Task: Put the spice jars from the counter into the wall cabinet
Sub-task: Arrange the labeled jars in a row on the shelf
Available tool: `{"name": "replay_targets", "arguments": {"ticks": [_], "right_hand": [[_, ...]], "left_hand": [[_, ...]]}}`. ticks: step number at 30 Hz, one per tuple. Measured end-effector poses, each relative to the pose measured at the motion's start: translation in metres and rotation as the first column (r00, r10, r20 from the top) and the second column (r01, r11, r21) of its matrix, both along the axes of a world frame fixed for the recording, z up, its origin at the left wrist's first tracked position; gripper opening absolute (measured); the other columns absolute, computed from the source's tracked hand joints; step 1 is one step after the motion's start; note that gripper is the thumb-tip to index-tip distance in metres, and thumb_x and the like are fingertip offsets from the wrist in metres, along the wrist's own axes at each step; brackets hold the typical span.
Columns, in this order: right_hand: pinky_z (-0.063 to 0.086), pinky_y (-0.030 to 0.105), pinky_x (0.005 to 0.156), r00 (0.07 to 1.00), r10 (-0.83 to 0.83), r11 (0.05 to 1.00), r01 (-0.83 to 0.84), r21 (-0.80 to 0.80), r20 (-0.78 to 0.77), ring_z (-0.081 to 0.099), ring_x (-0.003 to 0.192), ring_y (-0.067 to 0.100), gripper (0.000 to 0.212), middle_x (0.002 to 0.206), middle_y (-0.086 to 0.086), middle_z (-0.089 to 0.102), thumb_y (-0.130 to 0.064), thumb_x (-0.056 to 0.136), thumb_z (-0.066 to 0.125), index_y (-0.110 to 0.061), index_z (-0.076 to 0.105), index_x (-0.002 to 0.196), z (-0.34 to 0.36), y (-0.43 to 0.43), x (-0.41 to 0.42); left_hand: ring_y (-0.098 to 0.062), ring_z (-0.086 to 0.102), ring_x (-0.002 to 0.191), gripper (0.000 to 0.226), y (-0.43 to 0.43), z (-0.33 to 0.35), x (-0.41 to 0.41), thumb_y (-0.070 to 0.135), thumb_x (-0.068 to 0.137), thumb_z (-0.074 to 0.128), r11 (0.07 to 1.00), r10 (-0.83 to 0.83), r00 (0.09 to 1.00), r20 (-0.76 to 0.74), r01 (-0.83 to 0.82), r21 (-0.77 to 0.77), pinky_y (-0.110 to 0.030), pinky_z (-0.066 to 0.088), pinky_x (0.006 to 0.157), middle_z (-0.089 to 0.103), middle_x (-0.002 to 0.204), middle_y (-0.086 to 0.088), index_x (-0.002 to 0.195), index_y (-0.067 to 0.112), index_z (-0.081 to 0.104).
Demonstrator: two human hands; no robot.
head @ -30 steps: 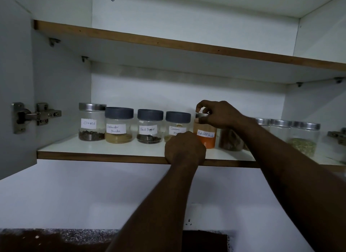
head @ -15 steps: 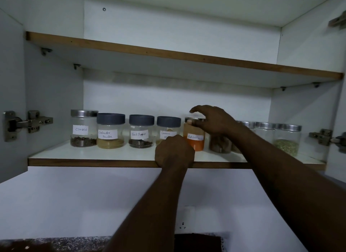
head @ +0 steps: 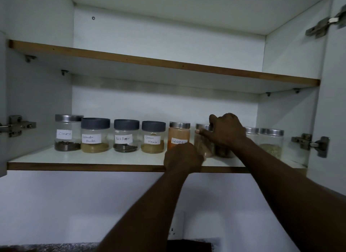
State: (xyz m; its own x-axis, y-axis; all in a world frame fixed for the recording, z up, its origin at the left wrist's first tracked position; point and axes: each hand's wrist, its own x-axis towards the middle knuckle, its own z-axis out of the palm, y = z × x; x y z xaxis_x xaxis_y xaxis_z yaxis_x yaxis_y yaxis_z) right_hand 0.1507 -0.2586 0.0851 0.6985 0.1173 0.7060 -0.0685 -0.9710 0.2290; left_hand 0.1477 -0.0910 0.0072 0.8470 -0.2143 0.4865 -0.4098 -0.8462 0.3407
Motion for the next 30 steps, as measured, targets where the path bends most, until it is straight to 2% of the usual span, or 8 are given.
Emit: {"name": "replay_targets", "arguments": {"ticks": [6, 8, 12, 14, 18, 22, 26, 30], "right_hand": [[0.041, 0.043, 0.098, 0.985, 0.154, 0.988, -0.151, 0.042, -0.080, 0.057, 0.074, 0.024, 0.053, 0.069, -0.004, 0.058, -0.071, 0.090, 0.050, -0.019, 0.043, 0.090, 0.008, -0.007, 0.014], [0.046, 0.039, 0.084, 0.965, 0.215, 0.973, -0.198, 0.120, -0.150, 0.058, 0.078, 0.024, 0.045, 0.078, 0.002, 0.063, -0.062, 0.088, 0.058, -0.018, 0.049, 0.092, 0.014, -0.011, 0.014], [0.054, 0.045, 0.089, 0.862, 0.409, 0.866, -0.263, 0.425, -0.299, 0.062, 0.103, 0.022, 0.025, 0.112, 0.001, 0.069, -0.036, 0.085, 0.070, -0.023, 0.059, 0.104, 0.029, -0.018, 0.010], [0.056, 0.039, 0.083, 0.854, 0.430, 0.853, -0.278, 0.442, -0.292, 0.063, 0.099, 0.018, 0.023, 0.107, -0.002, 0.069, -0.042, 0.087, 0.069, -0.026, 0.061, 0.101, 0.031, -0.019, 0.011], [0.052, 0.042, 0.086, 0.941, 0.300, 0.913, -0.235, 0.332, -0.159, 0.059, 0.098, 0.021, 0.062, 0.101, -0.002, 0.067, -0.085, 0.078, 0.053, -0.029, 0.056, 0.103, 0.015, -0.013, 0.013], [0.037, 0.042, 0.092, 0.959, 0.276, 0.932, -0.250, 0.264, -0.064, 0.049, 0.108, 0.024, 0.046, 0.100, -0.003, 0.067, -0.074, 0.083, 0.057, -0.032, 0.053, 0.102, 0.002, -0.011, 0.014], [0.047, 0.030, 0.079, 0.877, 0.461, 0.797, -0.340, 0.499, -0.138, 0.059, 0.109, 0.017, 0.023, 0.113, -0.010, 0.066, -0.038, 0.083, 0.073, -0.031, 0.064, 0.104, 0.014, -0.014, 0.009], [0.044, 0.022, 0.071, 0.842, 0.539, 0.614, -0.379, 0.693, -0.017, 0.061, 0.104, 0.010, 0.024, 0.120, -0.014, 0.063, -0.028, 0.085, 0.071, -0.038, 0.069, 0.107, 0.002, -0.014, 0.007]], "left_hand": [[-0.016, 0.051, 0.072, 0.044, -0.015, -0.006, 0.007, 0.065, 0.082, 0.067, 0.982, 0.160, 0.987, 0.032, -0.157, -0.103, -0.031, 0.040, 0.063, 0.054, 0.077, 0.004, 0.076, 0.025, 0.050], [-0.018, 0.055, 0.078, 0.042, -0.016, -0.006, 0.009, 0.063, 0.084, 0.067, 0.984, 0.161, 0.986, 0.032, -0.158, -0.086, -0.032, 0.043, 0.066, 0.062, 0.086, 0.001, 0.085, 0.022, 0.058], [-0.023, 0.065, 0.094, 0.047, -0.019, -0.005, 0.011, 0.064, 0.085, 0.066, 0.974, 0.219, 0.976, -0.010, -0.219, -0.062, -0.036, 0.047, 0.069, 0.070, 0.103, -0.004, 0.105, 0.021, 0.068], [-0.023, 0.065, 0.093, 0.048, -0.019, -0.006, 0.011, 0.066, 0.084, 0.064, 0.976, 0.206, 0.978, -0.008, -0.207, -0.066, -0.035, 0.046, 0.069, 0.069, 0.101, -0.003, 0.103, 0.022, 0.068], [-0.019, 0.061, 0.081, 0.052, -0.016, -0.008, 0.011, 0.072, 0.083, 0.058, 0.981, 0.187, 0.982, 0.034, -0.185, -0.057, -0.032, 0.044, 0.066, 0.067, 0.091, 0.000, 0.097, 0.024, 0.069], [-0.016, 0.056, 0.078, 0.052, -0.013, -0.009, 0.009, 0.072, 0.084, 0.057, 0.984, 0.170, 0.984, 0.048, -0.167, -0.061, -0.031, 0.044, 0.067, 0.070, 0.095, 0.001, 0.098, 0.025, 0.070], [-0.018, 0.059, 0.083, 0.050, -0.012, -0.008, 0.006, 0.074, 0.082, 0.058, 0.987, 0.143, 0.989, 0.031, -0.140, -0.077, -0.032, 0.044, 0.069, 0.067, 0.093, 0.002, 0.096, 0.027, 0.067], [-0.020, 0.065, 0.090, 0.049, -0.013, -0.008, 0.003, 0.071, 0.084, 0.058, 0.985, 0.142, 0.990, 0.017, -0.140, -0.104, -0.032, 0.046, 0.068, 0.069, 0.097, 0.002, 0.100, 0.025, 0.068]]}}
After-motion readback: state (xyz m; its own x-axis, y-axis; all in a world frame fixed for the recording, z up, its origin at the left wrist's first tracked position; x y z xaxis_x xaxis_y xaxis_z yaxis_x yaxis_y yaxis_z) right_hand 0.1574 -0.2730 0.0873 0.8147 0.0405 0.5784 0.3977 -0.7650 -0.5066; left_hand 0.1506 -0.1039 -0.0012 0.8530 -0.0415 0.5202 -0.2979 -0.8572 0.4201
